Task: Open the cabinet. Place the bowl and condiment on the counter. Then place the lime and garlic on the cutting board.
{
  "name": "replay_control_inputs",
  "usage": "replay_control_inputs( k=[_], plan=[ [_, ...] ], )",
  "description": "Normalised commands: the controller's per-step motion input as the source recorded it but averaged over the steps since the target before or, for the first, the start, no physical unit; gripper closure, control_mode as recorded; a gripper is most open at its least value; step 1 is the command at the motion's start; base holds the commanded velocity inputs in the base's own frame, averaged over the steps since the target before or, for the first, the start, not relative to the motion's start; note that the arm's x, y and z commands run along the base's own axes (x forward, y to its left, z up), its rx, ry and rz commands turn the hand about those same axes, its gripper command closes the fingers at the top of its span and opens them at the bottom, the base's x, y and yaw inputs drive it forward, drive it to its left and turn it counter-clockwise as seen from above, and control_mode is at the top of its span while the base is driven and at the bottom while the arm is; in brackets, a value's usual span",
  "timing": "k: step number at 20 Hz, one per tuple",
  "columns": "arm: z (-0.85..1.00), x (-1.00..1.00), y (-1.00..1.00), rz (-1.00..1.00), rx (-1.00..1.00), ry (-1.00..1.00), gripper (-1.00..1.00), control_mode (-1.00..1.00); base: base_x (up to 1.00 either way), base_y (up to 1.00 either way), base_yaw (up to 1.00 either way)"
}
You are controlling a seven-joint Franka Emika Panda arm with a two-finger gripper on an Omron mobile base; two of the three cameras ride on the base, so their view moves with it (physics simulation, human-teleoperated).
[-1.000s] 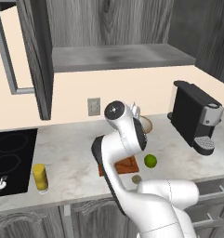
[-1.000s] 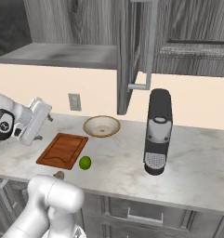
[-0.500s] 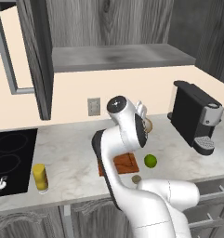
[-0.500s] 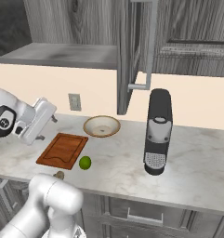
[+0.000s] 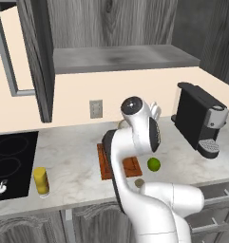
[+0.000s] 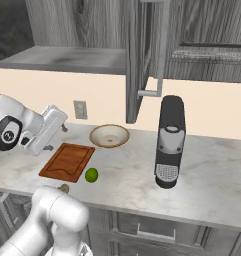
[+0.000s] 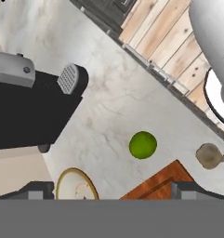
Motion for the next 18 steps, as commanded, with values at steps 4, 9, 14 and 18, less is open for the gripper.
replay_control_inputs(
  k=[4, 9, 14, 18],
  plan=[
    [-0.22, 0.0, 0.12, -0.32, 0.18, -0.48, -1.0, -1.0, 0.0, 0.0, 0.0],
    [-0.14, 0.08, 0.08, -0.29, 0.27, -0.39, -1.0, -1.0, 0.0, 0.0, 0.0],
    [-0.01, 0.0, 0.61, -0.43, 0.31, -0.23, -1.0, -1.0, 0.0, 0.0, 0.0],
    [-0.06, 0.04, 0.88, -0.49, 0.25, -0.28, -1.0, -1.0, 0.0, 0.0, 0.0]
  ],
)
